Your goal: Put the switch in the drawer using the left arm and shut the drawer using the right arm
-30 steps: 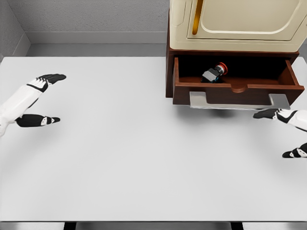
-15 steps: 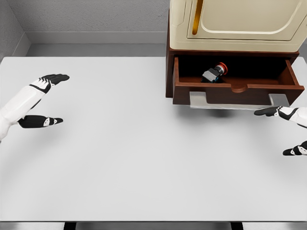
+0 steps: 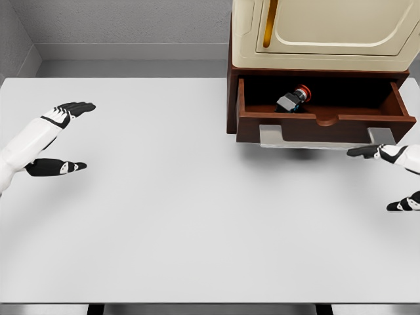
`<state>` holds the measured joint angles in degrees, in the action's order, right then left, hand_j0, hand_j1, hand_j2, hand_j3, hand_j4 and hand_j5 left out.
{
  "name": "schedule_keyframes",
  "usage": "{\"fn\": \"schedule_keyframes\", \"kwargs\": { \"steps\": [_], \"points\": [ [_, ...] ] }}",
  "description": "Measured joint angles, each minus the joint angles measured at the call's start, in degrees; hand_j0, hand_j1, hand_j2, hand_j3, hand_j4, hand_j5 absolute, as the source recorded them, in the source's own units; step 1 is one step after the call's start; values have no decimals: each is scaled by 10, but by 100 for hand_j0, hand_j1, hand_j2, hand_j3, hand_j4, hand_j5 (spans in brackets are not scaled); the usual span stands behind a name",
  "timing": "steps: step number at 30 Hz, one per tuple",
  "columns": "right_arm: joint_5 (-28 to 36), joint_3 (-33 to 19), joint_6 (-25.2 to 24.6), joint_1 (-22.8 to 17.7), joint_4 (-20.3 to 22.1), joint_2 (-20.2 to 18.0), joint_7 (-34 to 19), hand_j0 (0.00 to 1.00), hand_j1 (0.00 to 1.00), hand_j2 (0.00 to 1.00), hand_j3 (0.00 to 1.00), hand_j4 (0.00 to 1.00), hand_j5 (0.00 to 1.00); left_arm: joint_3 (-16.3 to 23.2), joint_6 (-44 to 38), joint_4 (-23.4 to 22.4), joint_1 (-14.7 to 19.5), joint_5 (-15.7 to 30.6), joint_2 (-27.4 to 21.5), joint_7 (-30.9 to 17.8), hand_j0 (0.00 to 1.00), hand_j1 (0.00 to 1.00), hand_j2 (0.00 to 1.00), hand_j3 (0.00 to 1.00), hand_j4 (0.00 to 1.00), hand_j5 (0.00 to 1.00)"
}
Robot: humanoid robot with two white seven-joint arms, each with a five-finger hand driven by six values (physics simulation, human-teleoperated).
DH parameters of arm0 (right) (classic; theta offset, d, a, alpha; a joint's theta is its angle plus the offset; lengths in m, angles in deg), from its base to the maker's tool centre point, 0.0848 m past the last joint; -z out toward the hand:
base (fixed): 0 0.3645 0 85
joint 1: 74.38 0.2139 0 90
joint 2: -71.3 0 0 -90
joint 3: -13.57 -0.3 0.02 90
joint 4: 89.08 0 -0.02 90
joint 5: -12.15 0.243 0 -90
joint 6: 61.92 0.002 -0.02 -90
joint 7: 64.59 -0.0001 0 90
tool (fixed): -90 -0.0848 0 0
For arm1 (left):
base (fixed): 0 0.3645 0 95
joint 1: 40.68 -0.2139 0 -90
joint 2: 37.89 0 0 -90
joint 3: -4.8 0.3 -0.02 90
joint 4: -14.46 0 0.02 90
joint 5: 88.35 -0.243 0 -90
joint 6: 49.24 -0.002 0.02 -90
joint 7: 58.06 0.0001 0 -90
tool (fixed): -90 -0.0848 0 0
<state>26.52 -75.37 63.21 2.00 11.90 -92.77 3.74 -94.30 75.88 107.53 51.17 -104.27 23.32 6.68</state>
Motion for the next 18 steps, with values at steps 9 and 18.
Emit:
{"fn": "schedule_keyframes", "kwargs": {
  "steps": [9, 18],
  "points": [
    [-26, 0, -1, 15, 0, 24, 0, 99, 99, 99, 99, 99, 99, 0, 0, 3, -1, 0, 0, 0, 100, 100, 100, 100, 100, 100],
    [-30, 2, 0, 39, -2, 42, -1, 100, 100, 100, 100, 100, 100, 1, 0, 5, -1, 0, 0, 0, 100, 100, 100, 100, 100, 100]
  ]
}}
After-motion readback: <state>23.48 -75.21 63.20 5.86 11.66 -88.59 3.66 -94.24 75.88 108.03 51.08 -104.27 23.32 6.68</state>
